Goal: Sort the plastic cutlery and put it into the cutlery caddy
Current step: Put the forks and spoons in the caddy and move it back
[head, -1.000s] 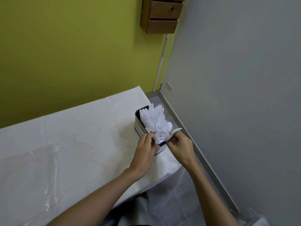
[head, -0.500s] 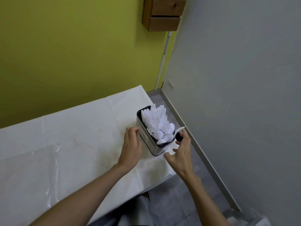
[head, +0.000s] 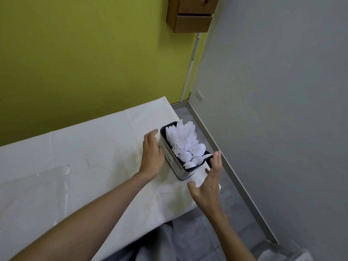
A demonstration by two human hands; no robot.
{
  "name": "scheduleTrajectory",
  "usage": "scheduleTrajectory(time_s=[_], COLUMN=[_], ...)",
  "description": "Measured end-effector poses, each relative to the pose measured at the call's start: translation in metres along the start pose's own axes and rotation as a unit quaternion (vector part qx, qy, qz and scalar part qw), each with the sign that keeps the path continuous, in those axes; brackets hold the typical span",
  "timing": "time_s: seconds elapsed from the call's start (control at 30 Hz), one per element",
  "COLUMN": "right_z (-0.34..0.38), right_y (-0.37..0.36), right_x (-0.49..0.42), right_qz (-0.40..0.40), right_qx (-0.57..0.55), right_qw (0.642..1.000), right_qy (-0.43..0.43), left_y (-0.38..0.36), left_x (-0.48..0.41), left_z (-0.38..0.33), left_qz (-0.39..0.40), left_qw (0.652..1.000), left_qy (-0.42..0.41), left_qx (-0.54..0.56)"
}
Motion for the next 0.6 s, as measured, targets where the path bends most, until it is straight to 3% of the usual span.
scheduleTrajectory(time_s=[0.13,0.27,0.4,0.6], right_z=[-0.005,0.004,0.016,0.071], right_y=[-0.023,-0.033,-0.043,-0.087], right_x=[0.0,-0.011,-0.032,-0.096], right_qz=[0.063,0.021,0.019,0.166], right_qx=[-0.08,-0.109,-0.136,-0.153], right_qw=[0.979,0.964,0.967,0.968], right_qy=[-0.176,-0.243,-0.214,-0.109], left_y=[-0.004,0.002,0.023,0.107], left_x=[-0.022,-0.033,-0.035,-0.037], left_z=[-0.004,-0.004,0.005,0.037], left_qz=[0.114,0.146,0.095,-0.064], left_qw=[0.99,0.974,0.961,0.93], left_qy=[0.083,0.15,0.196,0.198], left_qx=[0.011,0.082,0.17,0.303])
Point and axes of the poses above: each hand's wrist, its own x-axis away from the middle knuckle, its own y-axis out of the back of the hand, z = x × y, the point moved 4 cm from there along -x, towards the middle knuckle, and after that the axes turned 1 degree about y, right-handed, at the moved point
